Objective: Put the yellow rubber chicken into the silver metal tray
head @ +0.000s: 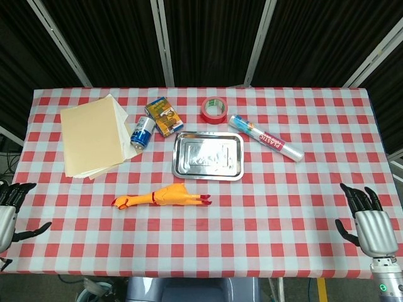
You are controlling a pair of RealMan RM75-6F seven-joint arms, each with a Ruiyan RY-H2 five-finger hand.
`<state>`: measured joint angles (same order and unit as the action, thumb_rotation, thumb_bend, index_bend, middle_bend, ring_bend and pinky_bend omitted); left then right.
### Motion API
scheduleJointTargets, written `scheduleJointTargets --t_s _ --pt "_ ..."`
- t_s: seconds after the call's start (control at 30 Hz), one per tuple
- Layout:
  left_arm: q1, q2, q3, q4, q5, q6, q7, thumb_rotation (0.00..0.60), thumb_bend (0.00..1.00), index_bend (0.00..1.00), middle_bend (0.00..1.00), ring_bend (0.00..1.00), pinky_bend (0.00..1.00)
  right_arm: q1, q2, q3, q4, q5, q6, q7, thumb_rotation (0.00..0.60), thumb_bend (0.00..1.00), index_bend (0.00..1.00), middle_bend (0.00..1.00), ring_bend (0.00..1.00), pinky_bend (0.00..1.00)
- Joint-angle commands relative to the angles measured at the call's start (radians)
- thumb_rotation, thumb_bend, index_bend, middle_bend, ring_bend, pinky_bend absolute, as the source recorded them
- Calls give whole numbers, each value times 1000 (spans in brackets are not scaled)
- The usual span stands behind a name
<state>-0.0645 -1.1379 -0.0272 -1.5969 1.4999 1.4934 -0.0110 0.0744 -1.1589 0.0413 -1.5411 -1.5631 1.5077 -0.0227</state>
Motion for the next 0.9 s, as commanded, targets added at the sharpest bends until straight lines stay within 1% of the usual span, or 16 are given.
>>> scheduleJointTargets --t_s 0.03,0.23,0.4,0.57,0.7,0.83,0.9 --pt "-15 -6 -5 -7 -2 -22 -10 600 37 145 160 104 59 1 -1 -2 1 -1 -3 2 600 371 0 170 164 87" --pt "-75 -17 -15 -42 16 -93 19 600 59 154 171 105 59 4 -2 -4 0 -8 -4 3 600 370 0 169 164 87" --pt "-144 -45 -28 -69 18 -180 111 600 74 170 191 135 67 4 -1 -3 -3 -6 -6 4 600 370 0 170 164 87" --pt "-231 -96 -48 -101 6 -289 214 600 84 205 222 163 95 7 -2 -5 -4 -10 -10 4 600 371 0 170 164 87" --pt "-294 -148 -66 -114 -30 -370 286 600 93 228 237 176 112 6 -3 -7 -2 -10 -10 8 600 370 0 170 164 87" --pt "-351 -219 -86 -94 -92 -440 373 600 98 234 246 188 129 3 -4 -9 5 -6 -10 16 600 371 0 169 164 87" --pt "-377 -256 -95 -80 -130 -468 414 600 103 247 263 208 156 1 -4 -9 7 -6 -8 19 600 371 0 169 163 87"
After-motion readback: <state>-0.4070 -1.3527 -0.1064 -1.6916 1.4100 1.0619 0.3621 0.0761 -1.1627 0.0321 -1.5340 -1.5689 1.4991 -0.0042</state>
